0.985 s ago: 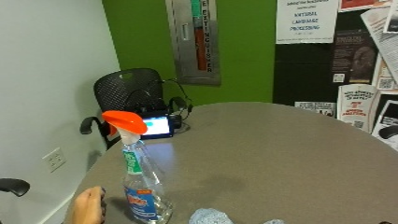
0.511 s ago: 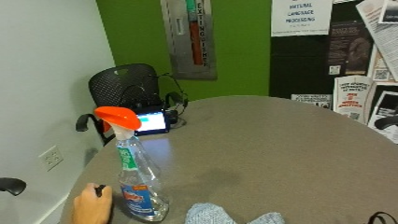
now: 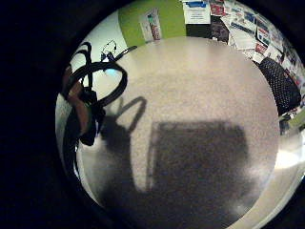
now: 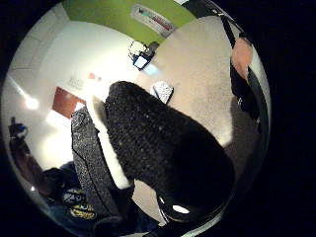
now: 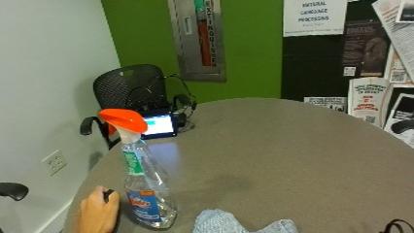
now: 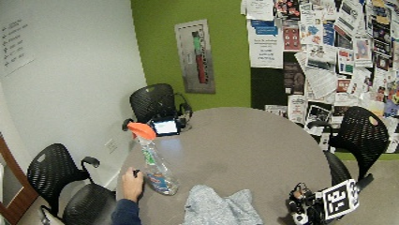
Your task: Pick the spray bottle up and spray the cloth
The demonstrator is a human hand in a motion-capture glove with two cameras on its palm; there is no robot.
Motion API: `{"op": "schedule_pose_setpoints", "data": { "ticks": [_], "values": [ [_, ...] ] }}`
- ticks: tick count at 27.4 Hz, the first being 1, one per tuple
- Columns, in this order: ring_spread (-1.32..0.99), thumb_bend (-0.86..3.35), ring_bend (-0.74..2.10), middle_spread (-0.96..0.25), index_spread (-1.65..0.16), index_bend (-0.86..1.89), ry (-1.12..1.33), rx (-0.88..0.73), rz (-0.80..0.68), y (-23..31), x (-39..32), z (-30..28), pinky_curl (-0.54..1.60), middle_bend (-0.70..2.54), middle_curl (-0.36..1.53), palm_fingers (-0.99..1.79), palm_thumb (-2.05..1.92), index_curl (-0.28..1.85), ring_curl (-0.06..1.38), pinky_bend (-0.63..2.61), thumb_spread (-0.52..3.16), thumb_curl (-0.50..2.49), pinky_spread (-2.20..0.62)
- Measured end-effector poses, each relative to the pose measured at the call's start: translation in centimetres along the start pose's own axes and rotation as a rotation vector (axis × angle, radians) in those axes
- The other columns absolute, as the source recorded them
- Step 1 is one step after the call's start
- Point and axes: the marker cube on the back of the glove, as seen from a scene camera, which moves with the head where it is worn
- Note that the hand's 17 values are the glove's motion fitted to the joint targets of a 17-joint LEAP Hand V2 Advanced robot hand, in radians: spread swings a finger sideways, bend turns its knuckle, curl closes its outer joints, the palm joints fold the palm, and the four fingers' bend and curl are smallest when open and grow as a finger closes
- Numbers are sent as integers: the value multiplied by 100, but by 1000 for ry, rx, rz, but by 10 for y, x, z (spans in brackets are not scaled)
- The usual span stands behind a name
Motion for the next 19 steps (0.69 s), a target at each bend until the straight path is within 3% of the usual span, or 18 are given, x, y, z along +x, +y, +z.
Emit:
{"op": "schedule_pose_setpoints", "data": {
  "ticks": [19],
  "values": [
    [-13, -2, 60, -7, -20, 15, 7, 25, 18, 8, 14, -5, 46, 43, 50, 125, 6, 39, 48, 59, 122, 22, -28]
  ]
}}
